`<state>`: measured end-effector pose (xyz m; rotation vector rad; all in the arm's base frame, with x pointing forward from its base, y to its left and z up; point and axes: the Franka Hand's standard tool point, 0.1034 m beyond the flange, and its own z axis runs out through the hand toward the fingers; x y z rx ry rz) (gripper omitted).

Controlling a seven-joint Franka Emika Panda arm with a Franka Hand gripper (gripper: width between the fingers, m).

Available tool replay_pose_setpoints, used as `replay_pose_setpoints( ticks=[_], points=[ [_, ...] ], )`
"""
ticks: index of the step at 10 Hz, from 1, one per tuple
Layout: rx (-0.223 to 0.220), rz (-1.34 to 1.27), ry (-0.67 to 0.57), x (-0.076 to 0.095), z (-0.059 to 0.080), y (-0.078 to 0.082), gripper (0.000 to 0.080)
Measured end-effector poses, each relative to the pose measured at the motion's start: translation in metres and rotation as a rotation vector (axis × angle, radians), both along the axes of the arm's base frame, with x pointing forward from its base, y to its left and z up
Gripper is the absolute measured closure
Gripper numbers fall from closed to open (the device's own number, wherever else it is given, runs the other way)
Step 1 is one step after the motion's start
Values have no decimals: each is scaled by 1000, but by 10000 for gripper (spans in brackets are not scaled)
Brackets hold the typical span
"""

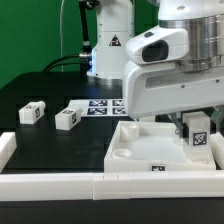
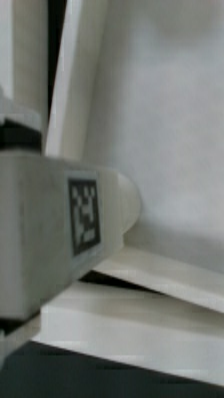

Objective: Assemble one leg

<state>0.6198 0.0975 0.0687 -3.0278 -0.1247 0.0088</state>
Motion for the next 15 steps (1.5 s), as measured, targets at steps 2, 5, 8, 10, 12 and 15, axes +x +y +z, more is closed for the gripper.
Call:
replay_pose_setpoints(
  ticks=[2, 5, 8, 10, 12, 15],
  points=[
    [0, -24, 3, 0, 0, 0, 509],
    [3, -375, 44, -1, 0, 4, 509],
    [11, -772, 96, -3, -1, 11, 508],
    [5, -1034, 122, -4, -2, 17, 508],
    [10, -1191, 146, -4, -3, 17, 508],
    [22, -1301, 170, -4, -3, 18, 449]
  ],
)
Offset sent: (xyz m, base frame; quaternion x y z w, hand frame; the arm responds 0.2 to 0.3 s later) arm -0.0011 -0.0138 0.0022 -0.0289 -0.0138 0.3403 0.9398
